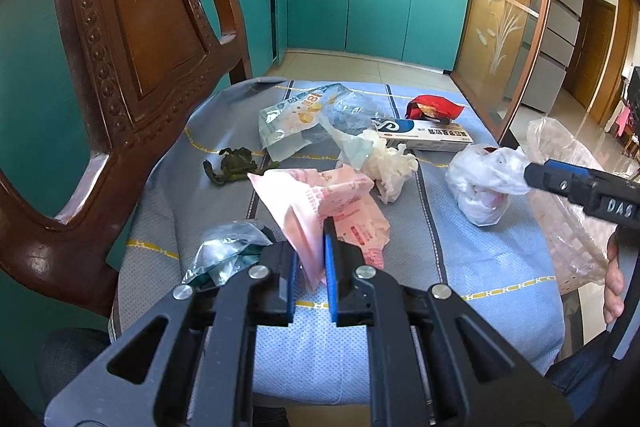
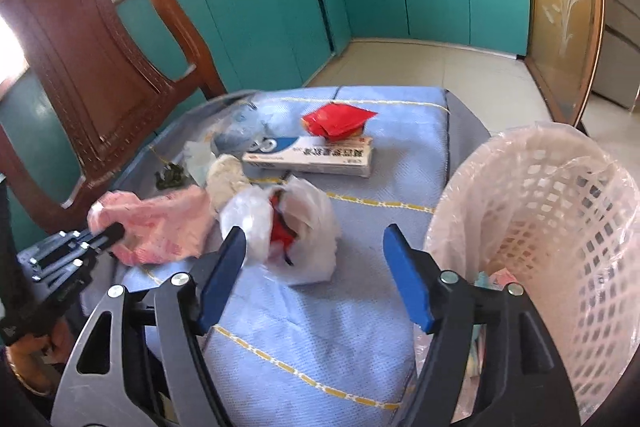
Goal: Collect trash
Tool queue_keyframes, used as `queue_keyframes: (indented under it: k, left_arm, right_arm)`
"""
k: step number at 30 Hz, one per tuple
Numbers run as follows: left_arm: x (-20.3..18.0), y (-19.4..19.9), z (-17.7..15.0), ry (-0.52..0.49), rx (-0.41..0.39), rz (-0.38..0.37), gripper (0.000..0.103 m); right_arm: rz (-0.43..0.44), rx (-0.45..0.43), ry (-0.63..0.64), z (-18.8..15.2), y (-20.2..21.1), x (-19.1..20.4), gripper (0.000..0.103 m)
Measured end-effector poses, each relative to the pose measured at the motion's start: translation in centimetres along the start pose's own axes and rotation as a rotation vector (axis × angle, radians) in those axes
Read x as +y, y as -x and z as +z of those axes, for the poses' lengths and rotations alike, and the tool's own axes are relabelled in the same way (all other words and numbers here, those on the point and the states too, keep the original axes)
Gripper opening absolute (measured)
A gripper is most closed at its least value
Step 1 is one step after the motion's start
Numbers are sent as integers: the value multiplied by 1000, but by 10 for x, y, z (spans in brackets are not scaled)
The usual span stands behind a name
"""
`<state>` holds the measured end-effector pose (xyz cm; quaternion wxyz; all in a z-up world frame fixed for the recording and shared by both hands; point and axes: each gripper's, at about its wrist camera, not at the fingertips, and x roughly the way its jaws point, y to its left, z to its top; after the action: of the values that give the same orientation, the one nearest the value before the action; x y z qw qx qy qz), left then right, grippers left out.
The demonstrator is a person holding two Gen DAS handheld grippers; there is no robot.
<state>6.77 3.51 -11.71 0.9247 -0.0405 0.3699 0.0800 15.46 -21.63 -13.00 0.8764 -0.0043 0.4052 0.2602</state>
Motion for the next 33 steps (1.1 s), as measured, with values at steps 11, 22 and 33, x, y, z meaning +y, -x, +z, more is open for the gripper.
queue_keyframes:
  k: [11, 22, 33]
  left_arm:
    - [-3, 2, -1, -19, -2, -10, 13]
    - [-1, 6, -2, -15, -5, -18, 13]
    - [2, 33, 4, -6, -69, -27, 12]
  right_arm:
    - [11, -42, 51, 7, -21, 23, 85]
    - [65, 70, 95, 3, -70, 42, 53]
    - [91, 3, 98, 0, -27, 40, 33]
